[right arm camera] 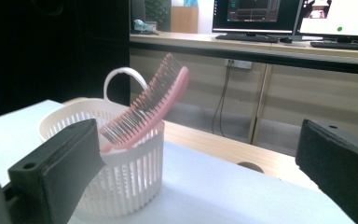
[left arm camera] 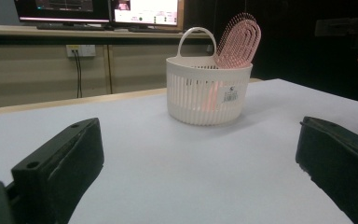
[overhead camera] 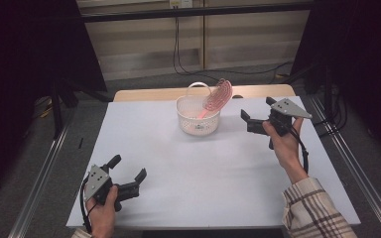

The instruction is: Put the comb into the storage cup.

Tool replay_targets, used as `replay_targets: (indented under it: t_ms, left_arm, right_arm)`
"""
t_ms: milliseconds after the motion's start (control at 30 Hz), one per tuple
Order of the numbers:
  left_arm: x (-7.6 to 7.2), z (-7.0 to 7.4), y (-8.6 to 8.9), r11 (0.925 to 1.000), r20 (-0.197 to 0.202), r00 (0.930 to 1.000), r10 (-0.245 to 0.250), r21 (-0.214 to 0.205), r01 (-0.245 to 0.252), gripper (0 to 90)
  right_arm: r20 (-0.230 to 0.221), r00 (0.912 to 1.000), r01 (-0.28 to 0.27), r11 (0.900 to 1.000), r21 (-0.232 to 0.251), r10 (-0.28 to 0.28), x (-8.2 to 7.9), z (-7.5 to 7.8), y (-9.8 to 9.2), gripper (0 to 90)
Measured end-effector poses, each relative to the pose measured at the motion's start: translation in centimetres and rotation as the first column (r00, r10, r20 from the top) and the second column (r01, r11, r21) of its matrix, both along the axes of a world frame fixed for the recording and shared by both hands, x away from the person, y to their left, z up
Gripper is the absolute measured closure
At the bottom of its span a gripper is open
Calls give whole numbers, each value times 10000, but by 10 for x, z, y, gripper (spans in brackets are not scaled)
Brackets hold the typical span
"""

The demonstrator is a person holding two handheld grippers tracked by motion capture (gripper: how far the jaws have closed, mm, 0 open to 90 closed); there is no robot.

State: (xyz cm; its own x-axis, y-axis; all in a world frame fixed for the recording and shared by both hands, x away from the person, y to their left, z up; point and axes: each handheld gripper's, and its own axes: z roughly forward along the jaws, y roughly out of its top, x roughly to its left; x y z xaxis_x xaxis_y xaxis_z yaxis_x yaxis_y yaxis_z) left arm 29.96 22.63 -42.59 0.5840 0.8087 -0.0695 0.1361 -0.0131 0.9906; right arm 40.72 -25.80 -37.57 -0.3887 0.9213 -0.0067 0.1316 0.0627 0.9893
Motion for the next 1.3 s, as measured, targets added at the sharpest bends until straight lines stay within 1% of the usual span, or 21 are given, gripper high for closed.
replay_targets:
  t_ms: [200,367,400,467,500,533,633,767,1000,1300]
  left_arm:
    - [0,0,1,10000,9,10000,20,31,-20,10]
    - [-1,1,0,10000,41,10000,49,37,-49,10]
    - [-1,1,1,10000,37,10000,58,79,-59,10]
    - [-1,1,1,9999,51,10000,80,107,-81,10]
    - [-1,1,1,9998,83,9999,151,142,-152,10]
    - [-2,1,1,9996,113,9996,261,88,-262,10]
    - [-2,1,2,9994,123,9993,348,57,-349,9]
    - [-2,2,3,9994,137,9993,335,62,-336,9]
    - [-3,2,3,9995,102,9994,321,38,-321,9]
    - [-4,2,3,9994,97,9994,329,98,-330,10]
  right_arm:
    - [49,9999,120,9999,-63,-119,-8,0,-6,0]
    - [130,9998,158,9997,-185,-156,-18,-1,-9,0]
    - [214,9996,167,9996,-229,-162,-22,-1,-10,0]
    - [229,9996,193,9995,-230,-188,-24,0,-9,0]
    - [259,9996,150,9996,-235,-144,-26,1,-10,0]
    - [294,9995,158,9996,-222,-152,-28,1,-10,0]
    - [372,9992,173,9995,-247,-163,-33,1,-10,0]
    - [334,9993,151,9992,-358,-139,-39,-1,-11,0]
    - [300,9994,178,9993,-323,-169,-47,-5,-15,0]
    - [390,9991,196,9987,-462,-178,-61,-8,-16,0]
